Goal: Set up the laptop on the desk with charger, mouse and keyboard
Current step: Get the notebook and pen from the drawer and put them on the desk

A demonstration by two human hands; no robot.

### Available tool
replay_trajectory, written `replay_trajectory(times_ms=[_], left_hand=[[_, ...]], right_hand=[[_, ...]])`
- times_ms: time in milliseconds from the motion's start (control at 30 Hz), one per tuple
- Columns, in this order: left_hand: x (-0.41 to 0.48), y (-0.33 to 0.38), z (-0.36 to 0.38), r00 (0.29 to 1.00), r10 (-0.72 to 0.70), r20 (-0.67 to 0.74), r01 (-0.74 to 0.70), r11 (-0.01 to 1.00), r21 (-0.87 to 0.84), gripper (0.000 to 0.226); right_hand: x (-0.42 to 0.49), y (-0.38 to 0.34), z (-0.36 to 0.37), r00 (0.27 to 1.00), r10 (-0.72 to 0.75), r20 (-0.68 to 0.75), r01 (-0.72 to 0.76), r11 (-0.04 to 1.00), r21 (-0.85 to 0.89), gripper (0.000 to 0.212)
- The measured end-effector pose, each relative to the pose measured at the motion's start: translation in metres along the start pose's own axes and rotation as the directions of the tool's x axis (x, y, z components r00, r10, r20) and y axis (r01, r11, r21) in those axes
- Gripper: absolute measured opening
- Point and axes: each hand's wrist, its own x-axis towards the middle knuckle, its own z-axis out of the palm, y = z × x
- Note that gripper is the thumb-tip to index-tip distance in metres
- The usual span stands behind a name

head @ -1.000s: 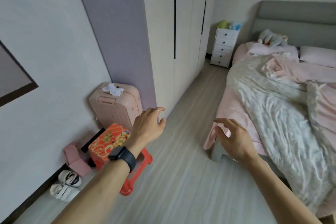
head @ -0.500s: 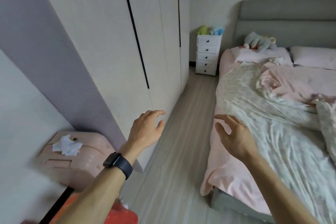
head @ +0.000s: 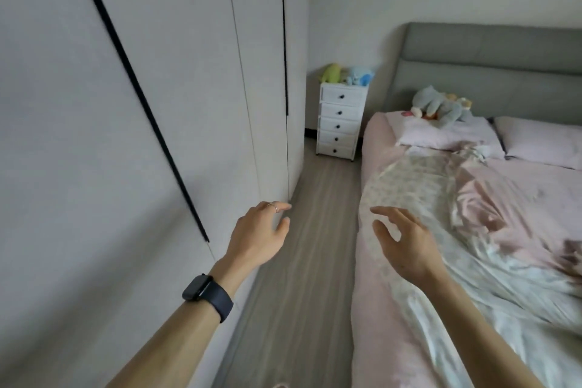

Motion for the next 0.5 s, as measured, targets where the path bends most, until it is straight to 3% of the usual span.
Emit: replay_trajectory(times_ms=[167, 367, 500], left_hand=[[0.174, -0.013, 0.018, 0.995, 0.022, 0.093, -0.024, 1.0, 0.016, 0.035], [0.319, -0.007, 0.067, 0.969, 0.045, 0.243, -0.049, 0.999, 0.012, 0.035], [0.426, 0.0, 0.098, 0.959, 0.09, 0.27, -0.101, 0.995, 0.027, 0.035]], right_hand=[[0.136, 0.027, 0.02, 0.992, 0.129, -0.013, -0.129, 0.992, -0.011, 0.029], [0.246, 0.066, 0.04, 0.974, 0.229, 0.006, -0.228, 0.973, -0.04, 0.03], [0.34, 0.1, 0.054, 0.967, 0.256, 0.022, -0.255, 0.967, -0.02, 0.031]])
